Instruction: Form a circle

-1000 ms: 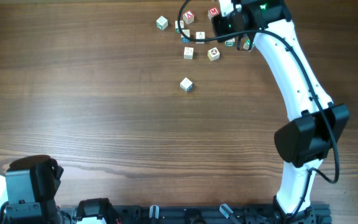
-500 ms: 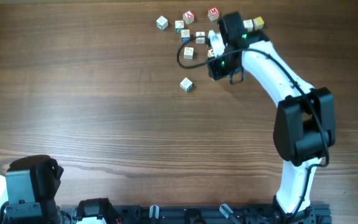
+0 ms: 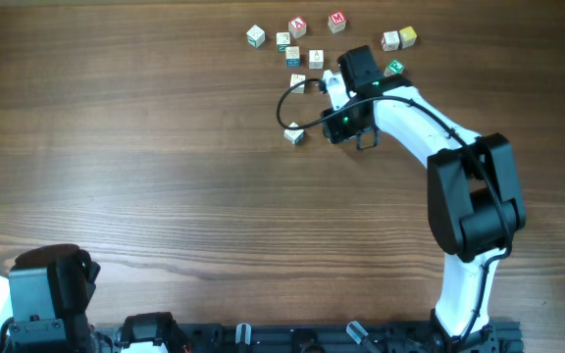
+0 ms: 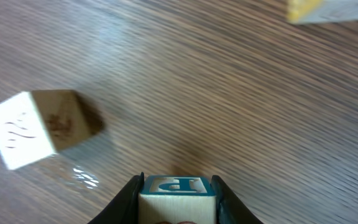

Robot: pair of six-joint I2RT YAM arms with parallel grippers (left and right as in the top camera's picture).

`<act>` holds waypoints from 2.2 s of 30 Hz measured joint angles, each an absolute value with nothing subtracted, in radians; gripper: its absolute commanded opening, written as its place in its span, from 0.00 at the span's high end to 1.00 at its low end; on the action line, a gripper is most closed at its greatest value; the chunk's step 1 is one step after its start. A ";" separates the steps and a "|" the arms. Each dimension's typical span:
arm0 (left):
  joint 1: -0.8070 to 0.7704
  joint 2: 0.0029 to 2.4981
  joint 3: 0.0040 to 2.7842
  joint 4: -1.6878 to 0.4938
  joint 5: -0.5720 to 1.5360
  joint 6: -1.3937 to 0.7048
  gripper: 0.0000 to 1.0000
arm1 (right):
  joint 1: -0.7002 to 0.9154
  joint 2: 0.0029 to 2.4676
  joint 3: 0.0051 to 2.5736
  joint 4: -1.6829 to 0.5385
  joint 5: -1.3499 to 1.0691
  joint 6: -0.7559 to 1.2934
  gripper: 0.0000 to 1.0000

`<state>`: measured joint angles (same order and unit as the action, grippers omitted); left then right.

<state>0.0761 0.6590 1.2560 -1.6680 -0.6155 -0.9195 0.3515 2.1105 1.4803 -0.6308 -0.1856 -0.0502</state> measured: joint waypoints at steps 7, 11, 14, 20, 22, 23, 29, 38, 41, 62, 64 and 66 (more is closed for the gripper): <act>0.076 0.659 1.256 -1.668 -0.616 -0.920 0.00 | 0.381 2.111 1.481 -0.622 -0.187 -0.049 0.57; 0.076 0.659 1.256 -1.668 -0.616 -0.920 0.00 | 0.380 2.111 1.481 -0.622 -0.187 -0.047 0.56; 0.076 0.659 1.256 -1.668 -0.616 -0.920 0.00 | 0.380 2.111 1.480 -0.622 -0.187 -0.047 0.53; 0.076 0.659 1.256 -1.668 -0.616 -0.920 0.00 | 0.379 2.111 1.481 -0.625 -0.187 -0.021 0.53; 0.076 0.659 1.256 -1.668 -0.616 -0.919 0.00 | 0.376 2.110 1.485 -0.641 -0.187 0.000 0.50; 0.076 0.659 1.256 -1.668 -0.616 -0.919 0.00 | 0.375 2.110 1.489 -0.649 -0.187 0.009 0.48; 0.076 0.659 1.256 -1.668 -0.616 -0.920 0.00 | 0.373 2.032 1.517 -0.653 -0.183 0.080 0.41; 0.076 0.659 1.256 -1.668 -0.616 -0.920 0.00 | 0.369 1.795 1.602 -0.652 -0.060 0.165 0.35; 0.076 0.659 1.256 -1.668 -0.616 -0.920 0.00 | 0.359 1.791 1.626 -0.633 0.025 0.207 0.37; 0.076 0.659 1.256 -1.668 -0.616 -0.920 0.00 | 0.176 2.147 1.626 -0.339 0.281 0.606 0.42; 0.076 0.659 1.256 -1.668 -0.616 -0.920 0.00 | 0.175 2.156 1.626 -0.314 0.315 0.613 0.42; 0.076 0.659 1.256 -1.668 -0.616 -0.920 0.00 | 0.175 2.178 1.626 -0.308 0.327 0.630 0.44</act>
<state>0.0761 0.6590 1.2556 -1.6676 -0.6155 -0.9195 0.1745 2.1777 1.6260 -0.3077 0.3267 0.6296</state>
